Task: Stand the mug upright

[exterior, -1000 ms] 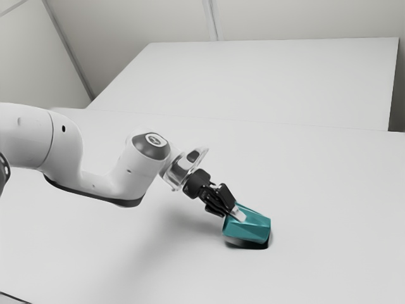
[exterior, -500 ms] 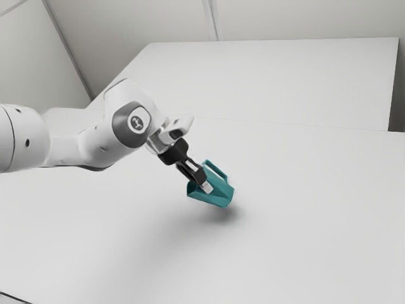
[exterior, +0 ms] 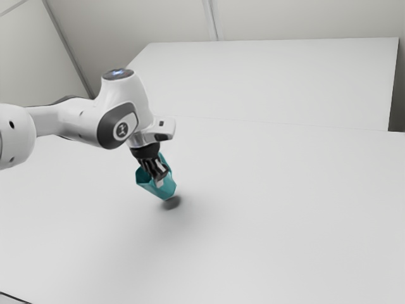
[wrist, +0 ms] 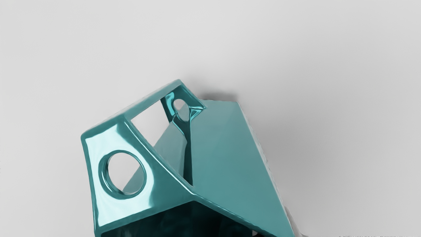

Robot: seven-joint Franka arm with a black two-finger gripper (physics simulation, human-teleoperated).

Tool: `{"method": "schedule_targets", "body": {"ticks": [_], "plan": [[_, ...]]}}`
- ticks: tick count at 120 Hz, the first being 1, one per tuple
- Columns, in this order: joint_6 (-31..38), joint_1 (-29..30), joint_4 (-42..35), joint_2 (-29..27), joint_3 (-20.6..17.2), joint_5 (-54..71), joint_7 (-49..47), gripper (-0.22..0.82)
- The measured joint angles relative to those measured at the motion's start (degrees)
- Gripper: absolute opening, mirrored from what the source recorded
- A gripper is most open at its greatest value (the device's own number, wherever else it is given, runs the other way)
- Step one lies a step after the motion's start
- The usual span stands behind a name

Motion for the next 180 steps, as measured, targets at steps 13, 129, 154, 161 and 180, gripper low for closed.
{"method": "schedule_targets", "body": {"ticks": [13,129,154,161,180], "plan": [[-0.11,0.66,-1.0,0.3,-0.07,2.54,-3.77,-0.18],[-10.59,-1.1,4.48,8.53,-0.54,14.39,-18.86,0.15],[-11.08,-0.97,4.6,4.91,-0.6,14.49,-19.81,0.43],[-11.33,-0.79,4.97,3.52,-0.63,14.44,-20.0,0.47],[-11.97,-1.2,9.31,1.77,0.23,8.41,-20.26,0.54]]}}
